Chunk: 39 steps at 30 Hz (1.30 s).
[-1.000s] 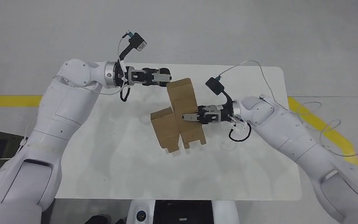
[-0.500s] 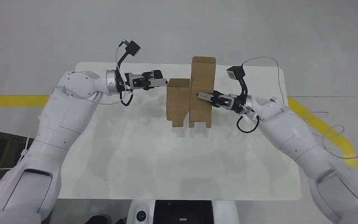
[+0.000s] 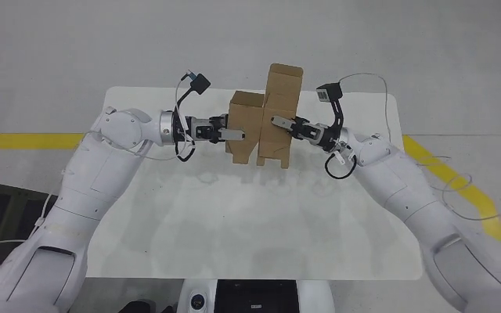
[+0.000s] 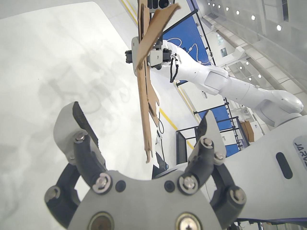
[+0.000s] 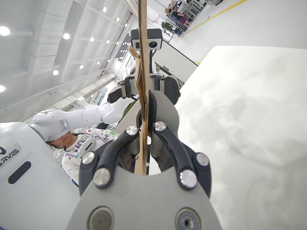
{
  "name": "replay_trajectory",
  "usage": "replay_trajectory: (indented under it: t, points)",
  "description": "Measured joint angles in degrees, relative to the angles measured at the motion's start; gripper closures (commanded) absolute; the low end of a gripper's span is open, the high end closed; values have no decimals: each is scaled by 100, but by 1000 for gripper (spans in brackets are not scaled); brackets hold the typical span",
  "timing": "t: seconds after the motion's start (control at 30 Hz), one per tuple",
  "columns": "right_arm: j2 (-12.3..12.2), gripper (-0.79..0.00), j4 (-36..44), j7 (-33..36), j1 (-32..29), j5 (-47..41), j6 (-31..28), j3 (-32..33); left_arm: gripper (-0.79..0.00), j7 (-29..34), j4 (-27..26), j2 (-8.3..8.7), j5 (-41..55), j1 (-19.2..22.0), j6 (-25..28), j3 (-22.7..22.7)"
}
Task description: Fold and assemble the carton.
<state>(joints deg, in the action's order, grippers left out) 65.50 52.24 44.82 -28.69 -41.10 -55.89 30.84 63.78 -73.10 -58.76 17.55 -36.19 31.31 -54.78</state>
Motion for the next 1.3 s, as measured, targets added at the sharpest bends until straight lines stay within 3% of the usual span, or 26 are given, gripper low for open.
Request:
replay_trajectory:
  t: [0.03, 0.1, 0.2, 0.63, 0.7, 0.73, 0.77, 0.93, 1.13, 1.3]
  points:
    - [22, 0, -2, 10, -5, 0, 9, 5, -748, -5, -11, -4, -15, -3, 12, 9]
    - [70, 0, -23, 21, -17, 11, 21, 23, -351, -22, -34, -14, -27, -14, 25, 28]
    - [131, 0, -77, 25, -31, 29, 25, 63, 0, -36, -50, -28, -22, -29, 24, 48]
    - [263, -3, -244, 136, -100, 129, 8, 371, 0, 64, 43, -60, 83, -37, -106, 56]
    - [279, -259, -243, 160, -121, 133, 5, 421, 0, 96, 81, -68, 155, -28, -142, 52]
    - [284, -600, -246, 170, -130, 136, 4, 443, 0, 113, 97, -71, 188, -21, -158, 50]
    - [290, -785, -254, 184, -142, 140, 2, 475, 0, 140, 118, -75, 230, -7, -176, 45]
    - [280, -785, -328, 199, -151, 245, -146, 670, 0, 347, 217, -79, 281, 107, -255, 15]
    - [135, -785, -302, 146, -179, 1062, -211, 958, 0, 1053, 379, -68, 300, 374, -190, 13]
    - [-99, -785, -46, 283, -310, 1482, -76, 967, 0, 1848, 429, -56, 518, 650, -919, 253]
